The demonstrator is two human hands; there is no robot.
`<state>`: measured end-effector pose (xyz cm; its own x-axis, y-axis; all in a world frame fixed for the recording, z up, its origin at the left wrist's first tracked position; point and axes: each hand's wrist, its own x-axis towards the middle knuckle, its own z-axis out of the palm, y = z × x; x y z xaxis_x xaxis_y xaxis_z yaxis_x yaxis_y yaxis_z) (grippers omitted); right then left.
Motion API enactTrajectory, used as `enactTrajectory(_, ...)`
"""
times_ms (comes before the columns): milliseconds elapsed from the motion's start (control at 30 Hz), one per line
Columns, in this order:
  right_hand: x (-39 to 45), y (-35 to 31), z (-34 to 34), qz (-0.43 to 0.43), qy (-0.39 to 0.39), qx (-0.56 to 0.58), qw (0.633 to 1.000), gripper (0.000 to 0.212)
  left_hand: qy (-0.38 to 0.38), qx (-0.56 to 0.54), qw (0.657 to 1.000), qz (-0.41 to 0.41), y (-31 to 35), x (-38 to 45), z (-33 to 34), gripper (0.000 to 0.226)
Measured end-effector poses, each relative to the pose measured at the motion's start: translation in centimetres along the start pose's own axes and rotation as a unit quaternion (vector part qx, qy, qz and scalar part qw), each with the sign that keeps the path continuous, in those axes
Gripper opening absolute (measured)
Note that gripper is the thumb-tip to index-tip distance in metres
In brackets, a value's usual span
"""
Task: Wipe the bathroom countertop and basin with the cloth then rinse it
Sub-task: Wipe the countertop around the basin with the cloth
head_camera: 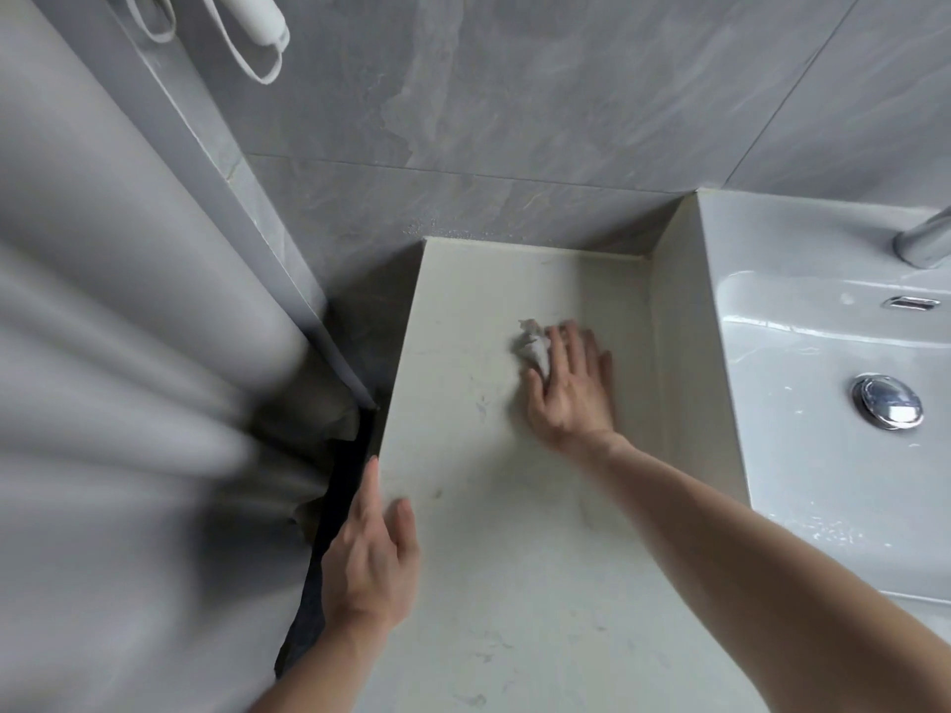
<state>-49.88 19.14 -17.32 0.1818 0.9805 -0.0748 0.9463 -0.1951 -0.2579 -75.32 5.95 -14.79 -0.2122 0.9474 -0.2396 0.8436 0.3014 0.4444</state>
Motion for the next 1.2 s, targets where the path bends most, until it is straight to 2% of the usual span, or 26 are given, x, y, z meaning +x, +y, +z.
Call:
enactTrajectory(167,-2.4,3.1,-0.5,0.105,0.024,0.003,0.994,0.072,0.004,-0.001,1.000,-0.001,-0.1,0.0,0.1,0.062)
enactTrajectory(267,-6.3,1.9,0.1,0.120,0.031,0.004,0.992,0.072,0.002,-0.002,1.000,-0.005,0.1,0.0,-0.1,0.062)
enactTrajectory(367,-11.6,0.3,0.8,0.058,0.017,-0.011,0.998,0.070,-0.003,-0.001,1.000,-0.006,0.2,0.0,-0.2,0.063)
enactTrajectory(500,-16.3,-1.3,1.4,-0.048,-0.054,-0.011,0.997,0.071,-0.008,-0.005,1.000,-0.006,0.1,0.2,-0.3,0.064)
enactTrajectory(700,-9.3,-3.9,0.8,-0.102,-0.065,-0.014,0.993,0.069,-0.001,-0.009,1.000,0.003,0.2,0.2,-0.3,0.071)
enactTrajectory(900,-0.1,-10.5,1.6,-0.064,-0.092,-0.006,0.994,0.072,-0.002,-0.007,1.000,-0.005,0.0,0.2,-0.2,0.063)
enactTrajectory(1033,-3.0,-12.4,2.0,-0.167,-0.098,-0.001,0.981,0.066,0.006,-0.007,1.000,0.009,0.0,0.1,-0.1,0.062)
enactTrajectory(1200,-9.1,-8.9,1.8,-0.248,-0.115,-0.004,0.962,0.065,0.011,-0.012,1.000,0.015,-0.1,0.0,0.1,0.068)
